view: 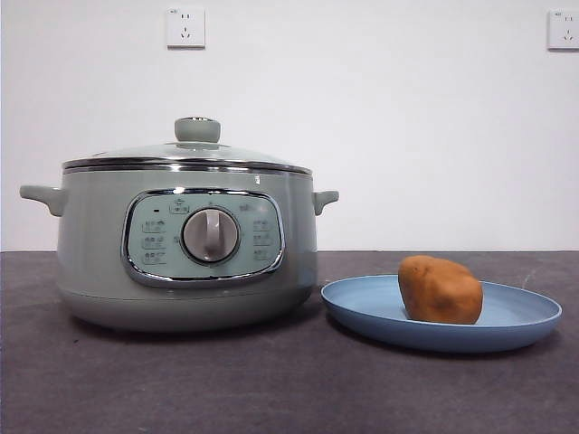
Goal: Take the potato out from the steamer,put the potato on the plate,close the lid
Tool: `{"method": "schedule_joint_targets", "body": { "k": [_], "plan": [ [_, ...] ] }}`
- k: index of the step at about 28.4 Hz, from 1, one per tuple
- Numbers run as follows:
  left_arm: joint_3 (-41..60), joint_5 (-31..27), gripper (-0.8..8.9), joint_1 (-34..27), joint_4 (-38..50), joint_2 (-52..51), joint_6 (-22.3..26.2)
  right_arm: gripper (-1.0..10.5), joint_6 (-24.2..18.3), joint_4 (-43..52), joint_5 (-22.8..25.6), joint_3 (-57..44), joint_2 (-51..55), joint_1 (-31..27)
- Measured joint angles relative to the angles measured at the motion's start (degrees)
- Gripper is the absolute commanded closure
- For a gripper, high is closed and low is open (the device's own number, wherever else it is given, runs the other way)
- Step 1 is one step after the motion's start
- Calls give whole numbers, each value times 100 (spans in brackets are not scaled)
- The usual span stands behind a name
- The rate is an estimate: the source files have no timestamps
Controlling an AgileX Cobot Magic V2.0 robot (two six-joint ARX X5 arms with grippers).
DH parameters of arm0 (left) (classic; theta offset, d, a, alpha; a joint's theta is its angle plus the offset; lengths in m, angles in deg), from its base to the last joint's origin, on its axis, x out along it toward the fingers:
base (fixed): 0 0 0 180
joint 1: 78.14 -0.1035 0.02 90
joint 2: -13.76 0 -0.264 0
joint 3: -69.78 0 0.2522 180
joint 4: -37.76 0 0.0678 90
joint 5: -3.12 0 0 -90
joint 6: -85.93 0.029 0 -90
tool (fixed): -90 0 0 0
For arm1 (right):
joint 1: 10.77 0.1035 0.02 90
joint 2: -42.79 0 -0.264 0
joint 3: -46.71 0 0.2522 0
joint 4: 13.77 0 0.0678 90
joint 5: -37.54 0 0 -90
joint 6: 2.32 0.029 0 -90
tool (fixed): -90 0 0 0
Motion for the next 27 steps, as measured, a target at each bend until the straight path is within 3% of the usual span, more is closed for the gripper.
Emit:
{"method": "schedule_joint_targets", "body": {
  "k": [4, 11, 21, 27],
  "plan": [
    [0, 0, 817, 0, 0, 0, 0, 947, 153, 1515, 0, -2081, 966, -232],
    [0, 0, 817, 0, 0, 0, 0, 947, 363, 2802, 0, -3829, 1891, -232],
    [0, 0, 817, 0, 0, 0, 0, 947, 621, 2983, -2, -4612, 2500, -282],
    [0, 0, 817, 0, 0, 0, 0, 946, 643, 2441, 4, -4638, 2975, -310]
  ]
}}
